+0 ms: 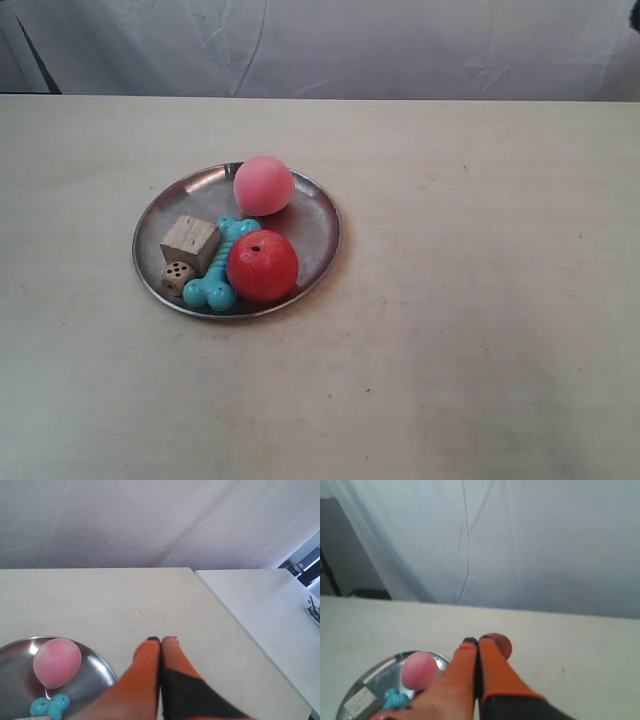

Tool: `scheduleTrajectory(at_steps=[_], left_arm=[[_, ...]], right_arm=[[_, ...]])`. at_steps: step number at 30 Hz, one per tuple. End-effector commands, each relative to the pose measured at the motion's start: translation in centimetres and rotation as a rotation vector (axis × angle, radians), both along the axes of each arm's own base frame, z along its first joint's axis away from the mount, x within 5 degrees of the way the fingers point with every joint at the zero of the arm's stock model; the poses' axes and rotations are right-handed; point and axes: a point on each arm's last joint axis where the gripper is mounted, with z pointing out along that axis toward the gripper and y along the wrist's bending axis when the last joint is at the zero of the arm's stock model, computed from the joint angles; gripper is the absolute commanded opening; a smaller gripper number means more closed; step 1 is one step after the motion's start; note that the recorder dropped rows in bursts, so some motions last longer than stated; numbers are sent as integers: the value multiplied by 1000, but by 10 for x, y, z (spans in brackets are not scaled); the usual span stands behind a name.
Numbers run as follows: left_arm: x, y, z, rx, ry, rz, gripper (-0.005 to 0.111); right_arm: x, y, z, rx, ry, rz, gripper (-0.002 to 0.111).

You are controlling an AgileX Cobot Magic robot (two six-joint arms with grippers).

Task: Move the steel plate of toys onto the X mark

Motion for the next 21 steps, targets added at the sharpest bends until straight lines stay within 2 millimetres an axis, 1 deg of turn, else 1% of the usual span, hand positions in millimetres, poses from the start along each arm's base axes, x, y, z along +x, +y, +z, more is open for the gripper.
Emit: scheduleTrajectory(at_steps=[1,3,4,6,9,19,21], left_arm=[[-16,-4,5,-4,-37,8,0],[-20,-5,7,-1,-47,8,0],[-21,-6,9,2,-55,8,0],[-23,-6,10,2,-62,8,0],[-23,-6,10,2,-62,12,0],[-21,-4,8,28,-60,39,0],[-22,-5,7,37,-56,31,0]], right_arm=[[-33,-10,-10,-18,-178,-52,0],[-42,-13,-17,5,-225,-74,0],[-44,-14,-22,12,-237,-85,0],[-44,-15,-32,13,-226,-91,0],[-44,-15,-39,9,-196,-85,0],[-44,-14,-40,14,-180,-80,0],[-48,-15,-42,16,-192,-81,0]])
